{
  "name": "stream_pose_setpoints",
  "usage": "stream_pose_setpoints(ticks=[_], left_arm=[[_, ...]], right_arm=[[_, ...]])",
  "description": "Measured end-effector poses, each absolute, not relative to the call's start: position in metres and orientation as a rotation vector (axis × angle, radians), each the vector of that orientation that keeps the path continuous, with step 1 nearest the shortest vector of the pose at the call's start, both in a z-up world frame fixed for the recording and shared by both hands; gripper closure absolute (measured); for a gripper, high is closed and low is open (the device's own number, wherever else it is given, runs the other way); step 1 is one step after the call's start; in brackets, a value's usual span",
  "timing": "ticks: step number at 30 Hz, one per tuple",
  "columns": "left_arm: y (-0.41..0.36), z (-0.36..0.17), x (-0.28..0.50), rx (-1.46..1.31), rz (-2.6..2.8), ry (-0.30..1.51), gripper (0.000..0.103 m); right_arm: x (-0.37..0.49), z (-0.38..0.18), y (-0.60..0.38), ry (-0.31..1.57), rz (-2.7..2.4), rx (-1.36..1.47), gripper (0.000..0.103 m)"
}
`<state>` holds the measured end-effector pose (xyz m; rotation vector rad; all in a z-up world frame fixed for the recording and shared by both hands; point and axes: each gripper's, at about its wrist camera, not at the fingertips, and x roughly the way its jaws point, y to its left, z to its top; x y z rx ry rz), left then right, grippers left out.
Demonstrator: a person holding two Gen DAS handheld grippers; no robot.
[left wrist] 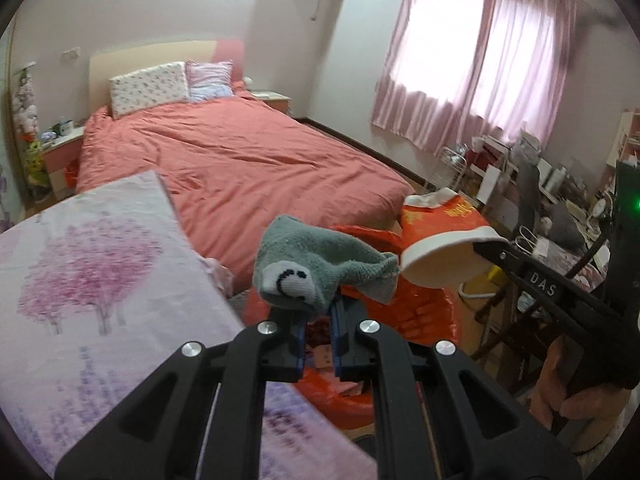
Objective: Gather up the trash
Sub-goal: 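Carry the grey sock and cup into the orange basket and open both tools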
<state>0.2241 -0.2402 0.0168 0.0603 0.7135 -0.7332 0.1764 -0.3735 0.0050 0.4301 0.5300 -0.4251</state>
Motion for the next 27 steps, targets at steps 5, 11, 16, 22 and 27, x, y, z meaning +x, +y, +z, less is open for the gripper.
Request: stream_pose_setpoints(ticks=[5, 11, 16, 22, 27], left_arm=[[-0.264, 0.004, 0.232, 0.084, -0.734, 0.743, 0.087], [-0.264, -0.007, 0.242, 0.102, -0.715, 0.766, 0.070], [-0.259, -0.010, 0.248, 0.094, -0.715, 0.788, 0.068], [-0.252, -0.004, 0.242, 0.098, -0.713, 0.771, 0.066], [-0.222, 0.010, 0.227, 0.086, -0.663, 0.726, 0.053]], right_arm=[[0.176, -0.004, -0.379, 0.585, -0.424, 0.418, 0.093], [0.166, -0.007, -0.381, 0.588, -0.422, 0.434, 0.061], [0.161, -0.004, -0.387, 0.576, -0.428, 0.446, 0.061], [0.154, 0.001, -0.388, 0.560, -0.445, 0.445, 0.061], [0.138, 0.012, -0.372, 0.511, -0.463, 0.385, 0.038]])
